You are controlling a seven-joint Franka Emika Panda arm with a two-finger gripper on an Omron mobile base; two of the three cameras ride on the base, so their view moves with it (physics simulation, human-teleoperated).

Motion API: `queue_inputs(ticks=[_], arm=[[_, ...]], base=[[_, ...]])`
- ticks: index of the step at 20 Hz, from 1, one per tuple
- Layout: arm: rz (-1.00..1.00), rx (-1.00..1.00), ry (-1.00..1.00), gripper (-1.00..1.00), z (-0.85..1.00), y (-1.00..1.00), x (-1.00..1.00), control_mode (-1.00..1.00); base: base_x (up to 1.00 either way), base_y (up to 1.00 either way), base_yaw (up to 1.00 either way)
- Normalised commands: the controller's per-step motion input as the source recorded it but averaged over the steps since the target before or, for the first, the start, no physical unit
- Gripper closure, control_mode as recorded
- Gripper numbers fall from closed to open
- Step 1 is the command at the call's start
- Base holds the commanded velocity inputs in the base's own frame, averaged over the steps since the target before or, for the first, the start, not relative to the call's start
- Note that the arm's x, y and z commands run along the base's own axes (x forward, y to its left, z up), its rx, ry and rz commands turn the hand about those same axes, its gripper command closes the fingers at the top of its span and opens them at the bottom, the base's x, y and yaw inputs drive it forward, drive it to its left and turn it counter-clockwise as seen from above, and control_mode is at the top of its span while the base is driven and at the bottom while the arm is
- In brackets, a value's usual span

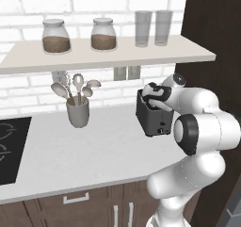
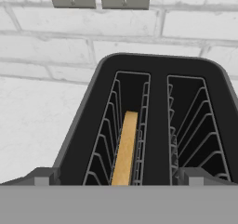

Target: Start the toaster. Once the lever pops up, take the bread to the plate on the dining counter.

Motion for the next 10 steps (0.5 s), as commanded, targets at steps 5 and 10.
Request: queue_inputs(ticks=[5,10], arm=[[0.00,0.00,0.00,-1.00,0.00,0.00,0.00,-1.00],[0.00,0.00,0.00,-1.00,0.00,0.00,0.00,-1.00]], base=[[0.00,0.00,0.00],[0.00,0.00,0.00]])
